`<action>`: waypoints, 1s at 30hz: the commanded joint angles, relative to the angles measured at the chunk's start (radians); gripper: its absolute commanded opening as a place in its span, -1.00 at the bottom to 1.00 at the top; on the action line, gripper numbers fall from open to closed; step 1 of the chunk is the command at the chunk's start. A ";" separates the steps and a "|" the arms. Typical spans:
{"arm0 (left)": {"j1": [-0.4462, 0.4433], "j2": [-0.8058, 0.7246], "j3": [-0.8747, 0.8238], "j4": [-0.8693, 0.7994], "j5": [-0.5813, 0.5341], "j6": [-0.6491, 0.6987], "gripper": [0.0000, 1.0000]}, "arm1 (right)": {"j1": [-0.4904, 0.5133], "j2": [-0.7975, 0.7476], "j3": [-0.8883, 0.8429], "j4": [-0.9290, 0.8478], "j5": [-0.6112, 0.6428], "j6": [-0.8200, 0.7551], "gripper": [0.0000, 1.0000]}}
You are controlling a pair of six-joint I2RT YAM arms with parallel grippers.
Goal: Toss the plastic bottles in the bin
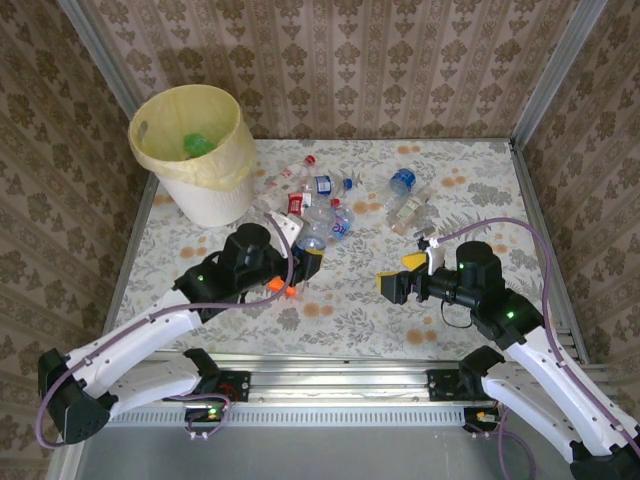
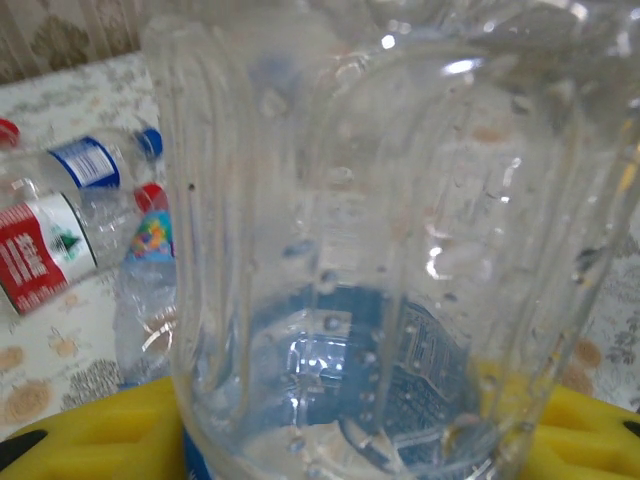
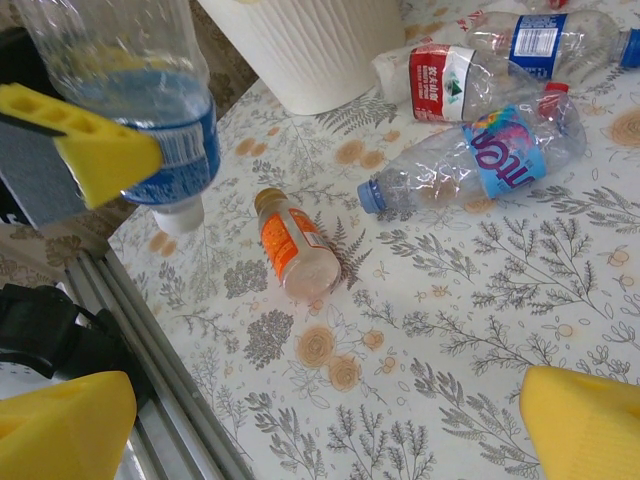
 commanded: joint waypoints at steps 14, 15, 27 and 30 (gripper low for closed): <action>0.125 -0.169 -0.019 0.281 -0.110 0.079 0.00 | 0.006 -0.038 -0.014 -0.017 -0.013 0.001 1.00; 0.134 -0.178 -0.019 0.288 -0.118 0.086 0.01 | 0.006 -0.041 -0.013 -0.017 -0.012 0.002 1.00; 0.279 -0.228 0.022 0.366 -0.147 0.154 0.05 | 0.006 -0.054 -0.024 -0.020 -0.007 0.001 1.00; 0.329 -0.223 0.048 0.381 -0.115 0.153 0.08 | 0.006 -0.054 -0.025 -0.016 -0.007 0.001 1.00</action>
